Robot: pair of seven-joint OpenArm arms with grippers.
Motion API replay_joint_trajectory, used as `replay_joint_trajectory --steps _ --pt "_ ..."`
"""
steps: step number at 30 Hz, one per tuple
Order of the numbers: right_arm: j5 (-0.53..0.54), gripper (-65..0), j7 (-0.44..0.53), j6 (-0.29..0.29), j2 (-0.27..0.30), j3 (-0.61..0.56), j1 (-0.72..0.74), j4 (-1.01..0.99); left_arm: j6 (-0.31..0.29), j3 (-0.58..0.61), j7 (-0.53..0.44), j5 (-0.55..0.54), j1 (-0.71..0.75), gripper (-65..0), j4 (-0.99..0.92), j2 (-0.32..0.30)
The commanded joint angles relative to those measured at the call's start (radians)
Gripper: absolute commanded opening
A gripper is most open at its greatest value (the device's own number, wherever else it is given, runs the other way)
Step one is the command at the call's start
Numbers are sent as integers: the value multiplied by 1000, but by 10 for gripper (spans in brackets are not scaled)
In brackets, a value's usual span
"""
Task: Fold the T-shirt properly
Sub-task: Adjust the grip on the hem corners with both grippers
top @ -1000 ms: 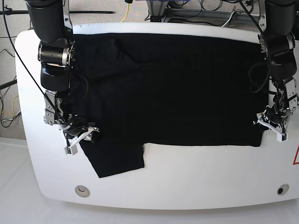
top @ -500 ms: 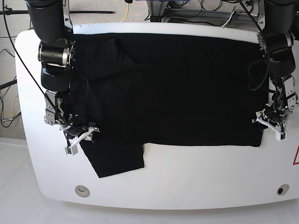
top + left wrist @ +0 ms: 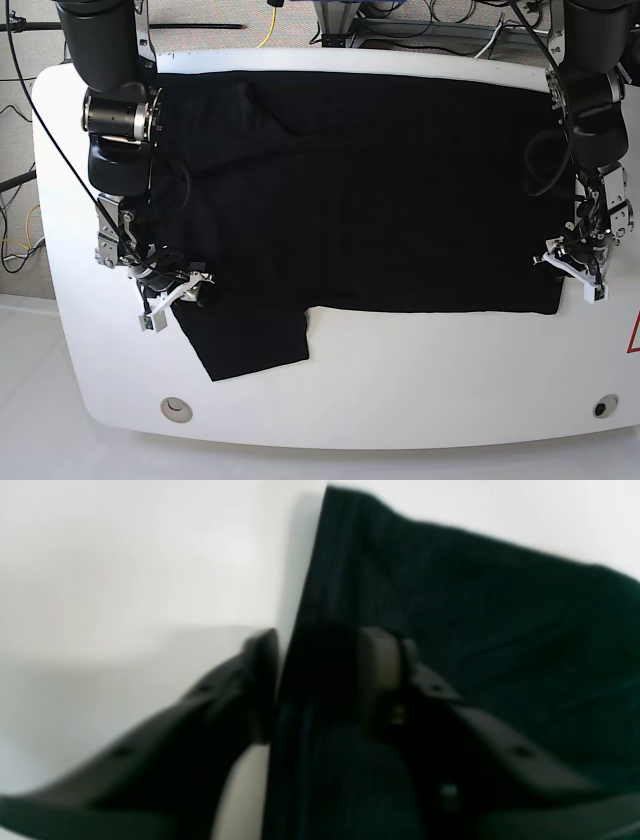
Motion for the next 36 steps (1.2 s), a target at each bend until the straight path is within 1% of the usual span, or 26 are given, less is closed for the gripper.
replay_joint_trajectory --steps 1,3,5,7,9,13,17,29,31,33,36 --pt "-8 -333 -15 7 6 0 22 5 -6 -2 -19 0 -31 -521 17 -15" --pt "-8 -331 -16 5 4 0 19 8 -3 0 -26 7 -36 -515 13 -6" --pt "-8 -332 -17 5 4 0 19 10 -3 2 -30 9 -36 -481 15 -4" --pt "-6 -332 -16 4 4 0 20 11 -2 3 -30 14 -38 -424 15 -4" --pt "-7 -331 -16 4 5 -1 20 11 1 5 -31 16 -41 -386 12 -2" --pt "-3 -331 -10 2 6 0 23 12 -2 6 -44 -12 -41 -358 9 -3" --pt "-2 -330 -9 2 6 -1 22 11 -2 7 -48 -27 -43 -348 7 0" --pt "-3 -330 -8 1 3 -3 20 13 -1 4 -52 -20 -41 -339 9 2" --pt "-3 -330 -8 0 3 -2 21 14 -2 2 -54 -22 -40 -330 9 1" --pt "-5 -330 -1 2 6 -2 22 12 -6 4 -75 -21 -40 -288 5 -4" --pt "-4 -330 -1 2 7 -1 22 12 -7 4 -76 -19 -39 -267 6 -6"
